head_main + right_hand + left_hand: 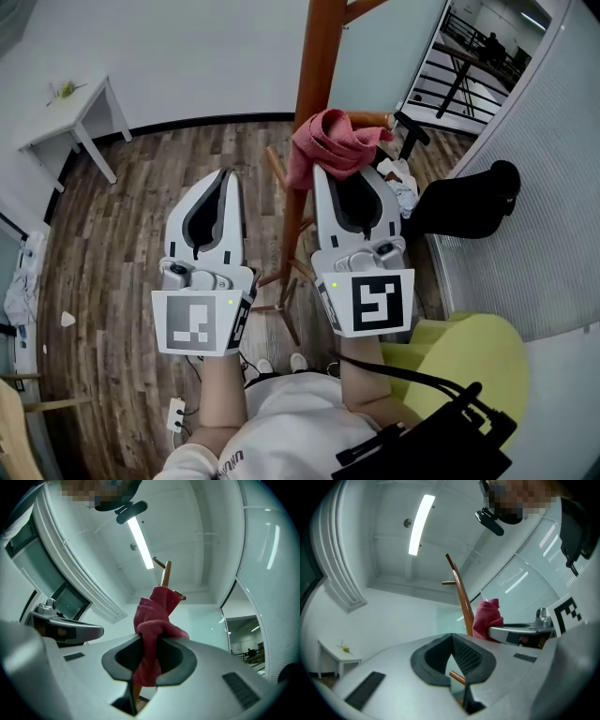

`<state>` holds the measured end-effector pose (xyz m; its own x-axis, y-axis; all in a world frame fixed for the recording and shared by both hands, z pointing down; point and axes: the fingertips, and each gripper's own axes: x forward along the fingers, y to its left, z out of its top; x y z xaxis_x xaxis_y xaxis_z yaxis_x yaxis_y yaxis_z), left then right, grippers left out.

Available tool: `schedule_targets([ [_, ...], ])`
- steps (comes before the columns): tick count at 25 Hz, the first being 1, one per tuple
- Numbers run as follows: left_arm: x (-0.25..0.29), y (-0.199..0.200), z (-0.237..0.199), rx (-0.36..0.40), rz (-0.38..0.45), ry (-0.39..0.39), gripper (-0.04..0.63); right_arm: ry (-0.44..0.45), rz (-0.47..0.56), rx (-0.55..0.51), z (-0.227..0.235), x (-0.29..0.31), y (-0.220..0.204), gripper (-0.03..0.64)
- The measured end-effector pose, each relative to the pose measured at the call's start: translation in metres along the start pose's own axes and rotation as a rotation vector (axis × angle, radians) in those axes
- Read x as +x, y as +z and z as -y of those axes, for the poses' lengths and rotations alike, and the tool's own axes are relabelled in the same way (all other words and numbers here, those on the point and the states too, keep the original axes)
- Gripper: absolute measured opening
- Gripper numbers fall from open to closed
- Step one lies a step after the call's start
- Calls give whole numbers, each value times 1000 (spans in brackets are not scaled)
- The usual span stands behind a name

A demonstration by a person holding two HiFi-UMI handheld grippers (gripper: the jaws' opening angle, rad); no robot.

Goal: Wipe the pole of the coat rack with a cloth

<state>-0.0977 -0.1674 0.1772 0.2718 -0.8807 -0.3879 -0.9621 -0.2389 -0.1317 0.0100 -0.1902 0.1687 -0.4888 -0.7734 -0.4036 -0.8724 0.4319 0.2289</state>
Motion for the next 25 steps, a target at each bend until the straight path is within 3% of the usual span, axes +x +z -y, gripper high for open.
schedule_targets([
  [25, 6, -12, 2, -30, -39, -23, 11, -8, -68, -21, 1, 3, -14, 78],
])
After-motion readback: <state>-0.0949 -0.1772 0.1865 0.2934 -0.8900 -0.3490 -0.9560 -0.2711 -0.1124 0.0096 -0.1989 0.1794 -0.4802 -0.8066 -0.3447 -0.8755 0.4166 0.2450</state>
